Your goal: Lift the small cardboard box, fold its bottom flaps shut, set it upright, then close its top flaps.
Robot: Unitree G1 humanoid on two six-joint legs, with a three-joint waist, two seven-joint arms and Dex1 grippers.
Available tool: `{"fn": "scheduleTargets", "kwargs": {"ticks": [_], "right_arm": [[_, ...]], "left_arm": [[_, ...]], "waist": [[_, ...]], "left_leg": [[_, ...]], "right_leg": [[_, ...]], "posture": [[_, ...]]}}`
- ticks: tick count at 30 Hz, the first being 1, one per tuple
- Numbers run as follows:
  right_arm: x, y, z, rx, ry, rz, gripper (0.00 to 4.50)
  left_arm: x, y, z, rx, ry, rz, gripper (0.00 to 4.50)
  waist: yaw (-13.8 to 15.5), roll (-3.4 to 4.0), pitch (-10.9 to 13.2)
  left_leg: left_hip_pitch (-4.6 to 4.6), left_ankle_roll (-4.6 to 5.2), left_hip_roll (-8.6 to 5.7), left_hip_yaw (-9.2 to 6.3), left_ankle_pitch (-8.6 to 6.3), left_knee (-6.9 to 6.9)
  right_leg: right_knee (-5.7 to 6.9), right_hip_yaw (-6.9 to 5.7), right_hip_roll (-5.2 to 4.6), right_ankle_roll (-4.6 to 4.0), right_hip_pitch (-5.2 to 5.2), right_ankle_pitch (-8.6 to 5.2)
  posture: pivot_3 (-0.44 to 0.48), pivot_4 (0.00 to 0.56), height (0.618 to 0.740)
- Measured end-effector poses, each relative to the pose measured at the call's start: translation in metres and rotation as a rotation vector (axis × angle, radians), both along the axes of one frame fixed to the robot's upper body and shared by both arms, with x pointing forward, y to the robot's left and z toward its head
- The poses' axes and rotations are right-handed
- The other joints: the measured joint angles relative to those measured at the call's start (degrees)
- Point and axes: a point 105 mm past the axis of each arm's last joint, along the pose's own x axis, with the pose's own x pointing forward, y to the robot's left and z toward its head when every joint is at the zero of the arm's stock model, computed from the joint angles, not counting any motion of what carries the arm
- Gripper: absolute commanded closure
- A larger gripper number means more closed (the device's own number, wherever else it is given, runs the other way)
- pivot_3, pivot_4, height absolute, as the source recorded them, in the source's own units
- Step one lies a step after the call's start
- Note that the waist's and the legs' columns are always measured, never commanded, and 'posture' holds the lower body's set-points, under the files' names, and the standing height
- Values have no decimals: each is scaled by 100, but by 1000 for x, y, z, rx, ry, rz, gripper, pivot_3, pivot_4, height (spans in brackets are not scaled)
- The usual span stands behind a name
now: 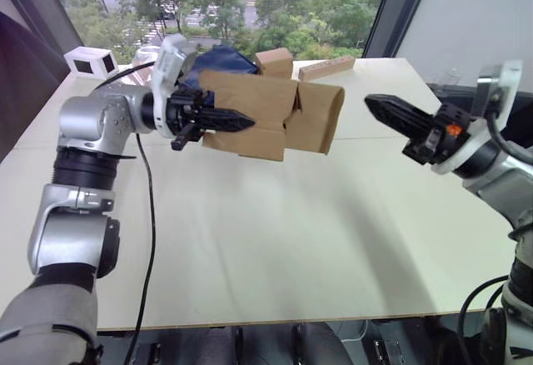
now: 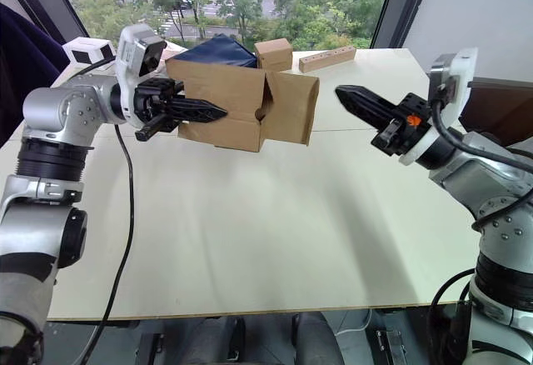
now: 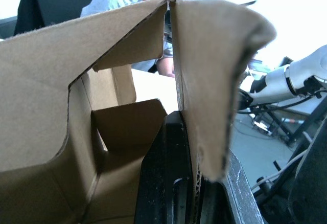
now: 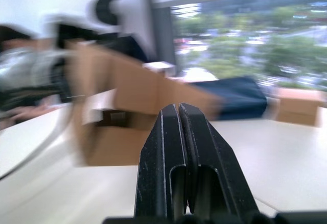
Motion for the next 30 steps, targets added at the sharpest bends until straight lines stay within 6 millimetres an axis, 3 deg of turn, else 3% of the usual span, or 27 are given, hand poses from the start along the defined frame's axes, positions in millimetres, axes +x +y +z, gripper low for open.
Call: {"fn": "scheduleTargets", "kwargs": {"ticks": [5, 9, 12, 17, 26, 30], "right_arm": [[26, -2, -35, -109, 62, -77, 4475], [30, 26, -48, -95, 79, 29, 4475], [27, 40, -43, -63, 62, 96, 4475], [-9, 85, -24, 68, 39, 366, 4475], [-18, 91, -22, 187, 100, 442, 4475], [-17, 86, -17, 251, 91, 445, 3372]], "left_arm": [[-3, -1, 4, -9, -10, -9, 4500], [-5, -3, 6, -9, -21, -13, 4500], [-4, -4, 6, -11, -22, -8, 4500], [-2, 0, 10, -29, -18, 21, 4500], [-2, 2, 10, -35, -3, 32, 4500], [-2, 1, 10, -40, 2, 28, 4500]], "waist": [[-7, 1, 0], [-30, 3, 1], [-17, 4, 2], [4, 4, 2], [-1, 4, 2], [-4, 4, 2]], "left_leg": [[0, 0, 0, 0, 0, 0], [1, 0, 3, 0, 0, 0], [1, -1, 4, -2, 0, 0], [0, -1, 4, -5, 0, 2], [0, 0, 1, -5, 0, 5], [0, 0, 2, -4, 0, 5]], "right_leg": [[1, 0, 1, 0, -1, 0], [2, 1, 3, 0, -2, 0], [2, 0, 5, 0, -2, 0], [2, 0, 2, 0, 0, 0], [2, -2, 0, 0, 3, 0], [2, -1, 1, 0, 2, 0]], "posture": [[0, 150, 740], [0, 150, 740], [0, 150, 740], [0, 150, 740], [0, 150, 740], [0, 150, 740]]}}
